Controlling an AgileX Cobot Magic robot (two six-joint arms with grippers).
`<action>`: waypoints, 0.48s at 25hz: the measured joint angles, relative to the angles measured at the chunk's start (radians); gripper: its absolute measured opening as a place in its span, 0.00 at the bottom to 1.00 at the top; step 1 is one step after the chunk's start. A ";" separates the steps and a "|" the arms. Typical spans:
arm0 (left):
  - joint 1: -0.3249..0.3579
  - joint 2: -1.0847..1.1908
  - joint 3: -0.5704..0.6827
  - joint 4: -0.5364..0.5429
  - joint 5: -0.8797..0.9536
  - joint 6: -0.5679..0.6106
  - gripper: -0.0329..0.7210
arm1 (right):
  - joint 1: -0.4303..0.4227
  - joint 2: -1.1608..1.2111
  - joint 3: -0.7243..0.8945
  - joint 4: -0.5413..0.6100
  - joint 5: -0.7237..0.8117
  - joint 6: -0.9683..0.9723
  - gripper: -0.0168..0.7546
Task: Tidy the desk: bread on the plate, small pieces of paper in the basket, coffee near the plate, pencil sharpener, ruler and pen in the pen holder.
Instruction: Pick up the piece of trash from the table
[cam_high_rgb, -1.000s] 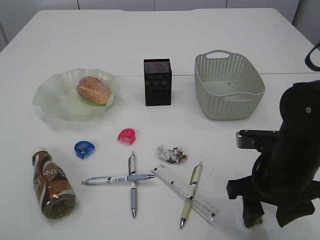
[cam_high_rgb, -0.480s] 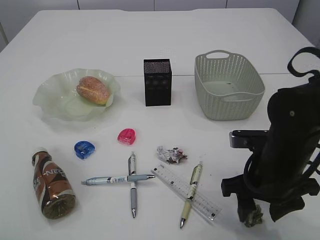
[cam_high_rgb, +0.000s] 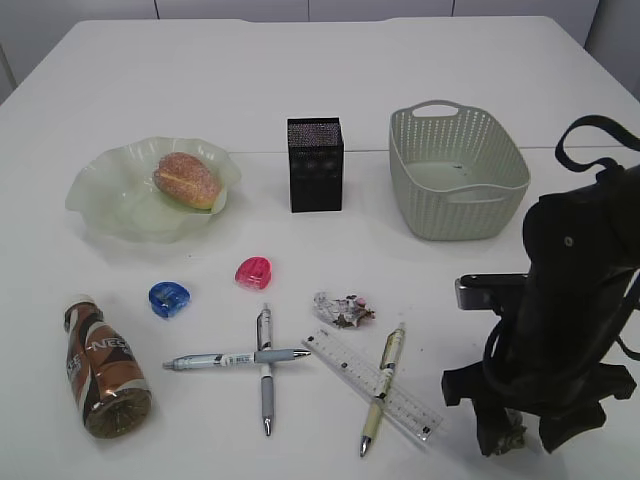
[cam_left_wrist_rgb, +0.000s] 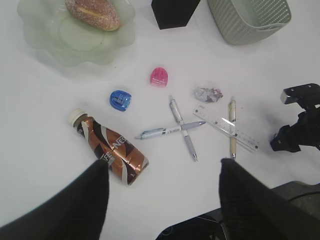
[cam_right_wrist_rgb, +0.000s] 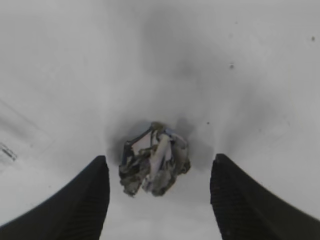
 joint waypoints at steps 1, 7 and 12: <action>0.000 0.000 0.000 0.000 0.000 0.000 0.71 | 0.000 0.000 0.000 0.000 -0.006 0.000 0.63; 0.000 0.000 0.000 0.000 0.000 0.000 0.71 | 0.000 0.000 0.000 -0.002 -0.015 0.000 0.63; 0.000 0.000 0.000 0.000 0.000 0.000 0.71 | 0.000 0.000 0.000 -0.002 -0.016 0.000 0.62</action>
